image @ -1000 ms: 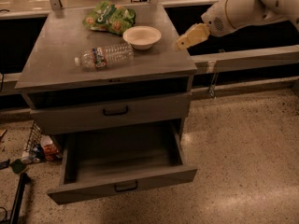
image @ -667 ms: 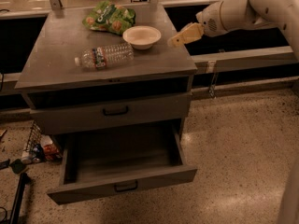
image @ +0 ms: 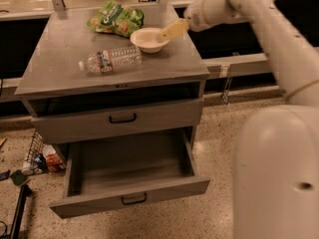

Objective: Place green rice chip bag into middle drawer

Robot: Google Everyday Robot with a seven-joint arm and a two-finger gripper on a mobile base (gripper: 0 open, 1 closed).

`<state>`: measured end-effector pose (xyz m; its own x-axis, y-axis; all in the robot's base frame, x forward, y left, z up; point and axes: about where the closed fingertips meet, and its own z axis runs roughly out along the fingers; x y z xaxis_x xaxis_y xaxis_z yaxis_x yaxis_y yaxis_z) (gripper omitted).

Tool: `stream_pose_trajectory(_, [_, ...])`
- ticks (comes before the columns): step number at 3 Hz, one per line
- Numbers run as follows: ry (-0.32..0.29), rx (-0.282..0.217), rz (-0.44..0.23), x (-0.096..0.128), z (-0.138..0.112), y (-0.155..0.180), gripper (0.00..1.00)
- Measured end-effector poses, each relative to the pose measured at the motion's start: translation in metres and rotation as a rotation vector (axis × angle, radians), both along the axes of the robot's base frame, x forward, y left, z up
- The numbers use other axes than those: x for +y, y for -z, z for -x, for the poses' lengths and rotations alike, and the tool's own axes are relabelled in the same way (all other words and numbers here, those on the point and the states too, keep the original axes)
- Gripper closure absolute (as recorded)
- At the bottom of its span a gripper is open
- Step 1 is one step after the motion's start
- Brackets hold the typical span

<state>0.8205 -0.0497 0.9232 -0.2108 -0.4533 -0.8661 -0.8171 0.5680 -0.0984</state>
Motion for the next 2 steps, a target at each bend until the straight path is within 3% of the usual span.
stream_pose_trajectory(1, [-0.023,-0.038,-0.01,0.0327,-0.0165,-0.0176,0.0])
stream_pose_trajectory(2, [-0.017,-0.037,-0.01,0.0264,-0.0155,-0.0178,0.0])
